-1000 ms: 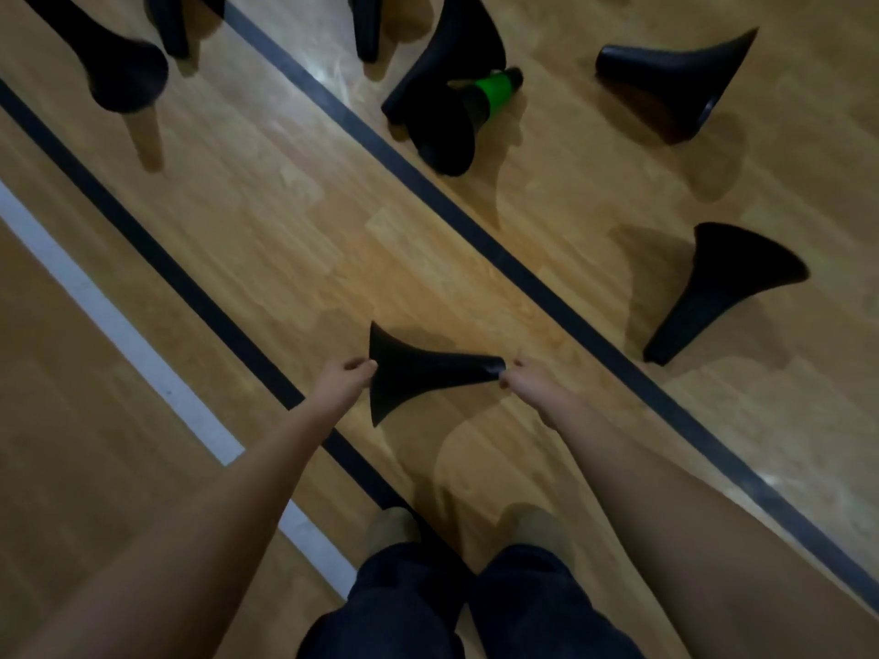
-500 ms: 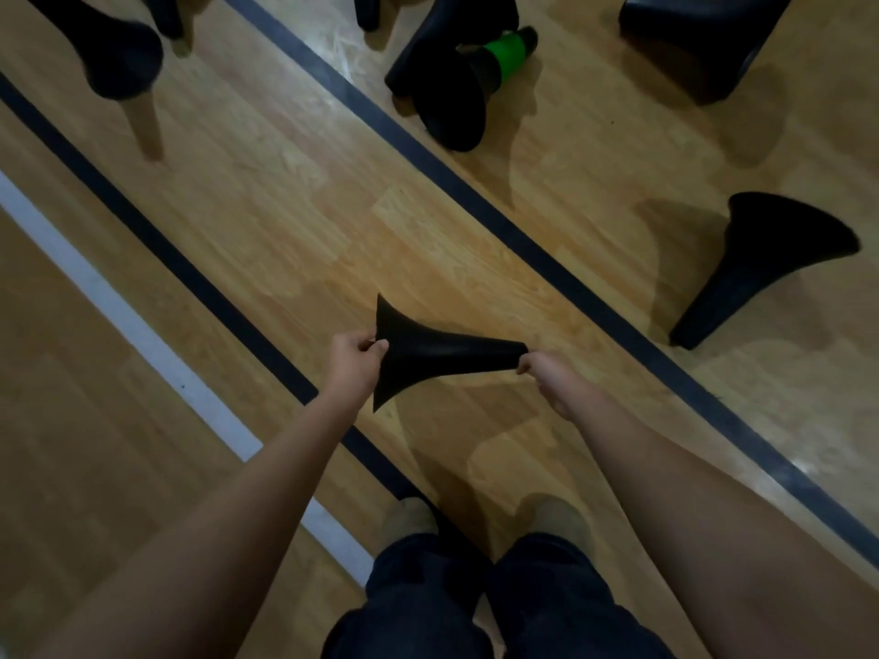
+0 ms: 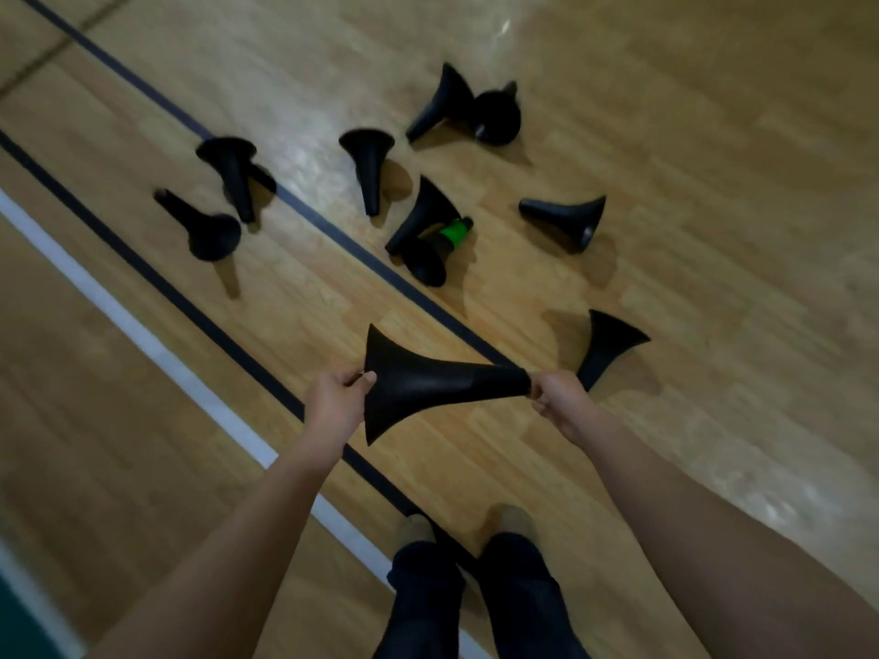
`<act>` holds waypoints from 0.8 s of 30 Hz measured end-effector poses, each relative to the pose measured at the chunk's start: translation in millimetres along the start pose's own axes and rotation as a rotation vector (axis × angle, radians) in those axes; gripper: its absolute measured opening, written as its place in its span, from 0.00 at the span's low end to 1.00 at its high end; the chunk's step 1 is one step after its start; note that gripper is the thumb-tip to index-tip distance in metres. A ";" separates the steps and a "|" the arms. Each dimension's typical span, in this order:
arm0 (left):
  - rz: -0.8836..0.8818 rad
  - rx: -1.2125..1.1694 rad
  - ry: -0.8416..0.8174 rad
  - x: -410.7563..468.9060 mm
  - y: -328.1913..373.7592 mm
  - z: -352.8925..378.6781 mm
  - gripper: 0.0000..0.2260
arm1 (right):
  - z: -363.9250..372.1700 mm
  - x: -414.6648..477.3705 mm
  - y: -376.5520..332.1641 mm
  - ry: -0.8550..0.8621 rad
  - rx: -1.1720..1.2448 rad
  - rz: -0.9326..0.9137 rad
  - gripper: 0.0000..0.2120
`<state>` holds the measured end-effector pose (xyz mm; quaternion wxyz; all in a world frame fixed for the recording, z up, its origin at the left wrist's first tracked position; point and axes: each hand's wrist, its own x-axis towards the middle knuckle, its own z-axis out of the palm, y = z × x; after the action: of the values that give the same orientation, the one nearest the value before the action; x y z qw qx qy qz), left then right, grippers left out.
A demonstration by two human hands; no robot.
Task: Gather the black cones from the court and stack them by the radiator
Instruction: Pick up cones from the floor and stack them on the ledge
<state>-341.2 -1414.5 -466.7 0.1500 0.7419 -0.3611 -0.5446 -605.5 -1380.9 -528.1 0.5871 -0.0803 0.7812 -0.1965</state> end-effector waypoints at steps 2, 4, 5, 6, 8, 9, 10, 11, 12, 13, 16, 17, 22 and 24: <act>0.006 -0.055 -0.021 -28.5 29.0 -17.1 0.13 | -9.6 -45.1 -23.4 0.010 0.001 -0.034 0.06; 0.020 -0.106 -0.033 -55.5 57.2 -36.5 0.15 | -18.9 -83.1 -46.2 0.035 -0.019 -0.095 0.10; 0.033 -0.115 -0.039 -67.3 68.7 -45.8 0.15 | -21.9 -96.5 -55.8 0.040 -0.032 -0.115 0.15; 0.053 -0.116 -0.040 -77.6 77.9 -54.1 0.15 | -24.6 -112.1 -64.8 0.041 -0.044 -0.130 0.19; 0.107 -0.128 -0.031 -104.0 101.1 -74.7 0.14 | -29.3 -148.0 -84.0 0.034 -0.039 -0.183 0.19; 0.121 -0.133 -0.021 -114.2 109.3 -82.2 0.14 | -30.7 -161.2 -90.1 0.013 -0.049 -0.210 0.17; 0.141 -0.130 -0.008 -124.2 118.7 -91.3 0.14 | -32.6 -176.9 -96.4 0.009 -0.067 -0.257 0.15; 0.159 -0.126 0.002 -132.7 125.2 -98.9 0.14 | -34.9 -190.1 -100.0 0.012 -0.045 -0.277 0.14; 0.180 -0.123 0.005 -140.4 130.7 -106.3 0.14 | -36.8 -201.1 -103.8 0.007 -0.014 -0.271 0.13; 0.210 -0.132 0.004 -150.9 138.2 -115.7 0.14 | -38.8 -215.8 -111.0 0.015 0.020 -0.274 0.13; 0.244 -0.162 0.001 -171.5 148.1 -136.3 0.13 | -38.5 -245.9 -122.2 -0.014 0.107 -0.285 0.16; 0.252 -0.180 0.007 -178.9 151.0 -142.5 0.12 | -37.2 -254.7 -125.4 -0.027 0.136 -0.293 0.16; 0.282 -0.266 0.032 -207.9 153.2 -171.1 0.08 | -23.6 -287.5 -133.6 -0.058 0.239 -0.352 0.15; 0.278 -0.294 0.064 -217.9 151.0 -187.8 0.10 | -16.4 -298.8 -141.3 -0.078 0.265 -0.404 0.13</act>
<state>-257.2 -1399.1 -153.3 0.3415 0.6721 -0.3718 -0.5417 -546.9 -1399.5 -202.9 0.5710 -0.1649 0.6933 -0.4075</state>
